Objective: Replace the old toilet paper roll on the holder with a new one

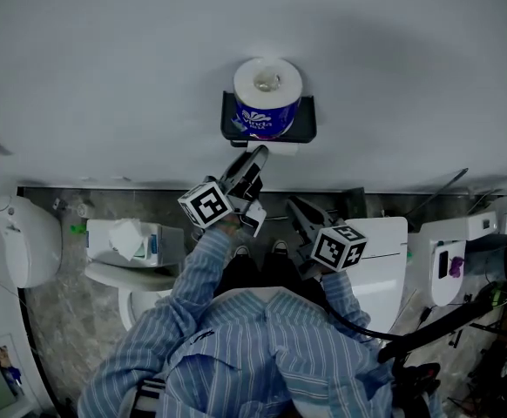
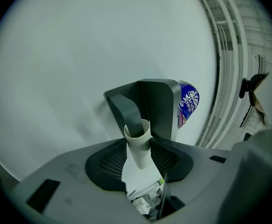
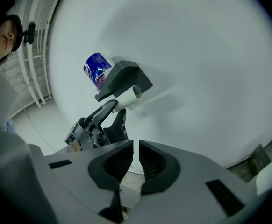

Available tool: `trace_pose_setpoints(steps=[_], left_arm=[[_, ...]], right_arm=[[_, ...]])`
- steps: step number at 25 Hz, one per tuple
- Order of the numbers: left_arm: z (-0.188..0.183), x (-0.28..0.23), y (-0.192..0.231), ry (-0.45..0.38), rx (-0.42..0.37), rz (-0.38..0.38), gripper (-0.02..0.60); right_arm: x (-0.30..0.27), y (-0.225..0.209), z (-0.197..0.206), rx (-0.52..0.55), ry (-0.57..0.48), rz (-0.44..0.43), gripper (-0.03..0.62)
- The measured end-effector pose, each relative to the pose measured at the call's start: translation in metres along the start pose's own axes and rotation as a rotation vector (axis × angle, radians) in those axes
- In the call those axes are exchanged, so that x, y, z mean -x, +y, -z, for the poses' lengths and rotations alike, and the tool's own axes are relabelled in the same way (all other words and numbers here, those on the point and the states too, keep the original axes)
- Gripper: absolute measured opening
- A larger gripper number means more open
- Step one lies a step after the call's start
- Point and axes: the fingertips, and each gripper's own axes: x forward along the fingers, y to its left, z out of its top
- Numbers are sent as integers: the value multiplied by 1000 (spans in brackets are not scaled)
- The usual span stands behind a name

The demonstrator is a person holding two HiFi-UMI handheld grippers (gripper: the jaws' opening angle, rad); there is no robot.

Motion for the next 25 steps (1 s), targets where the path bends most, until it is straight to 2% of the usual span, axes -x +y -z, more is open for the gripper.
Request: trace_pose_setpoints(steps=[6,10,12,16,22,25], left_arm=[[12,-14,2,-36,68,-38,156],[22,-18,0,-19,106,-19,153],[32,-29,-6,5,91,-9,152],[48,-53,-20,67,-5,40,152],[78,-65,-18,165,-44,29,152],[92,-71,-18,190,-39,31,152]], right_arm=[[13,-20,-10,-1,4,-1,21],[14,-26,-8,-3,7,-1,21],[20,-33,-12,-9,7,-2,22],[28,-46,-22,-14,1,-2,21],[41,-67,-30,-22,-18,50,21],[50,-78,-31,-31,-24,71,21]])
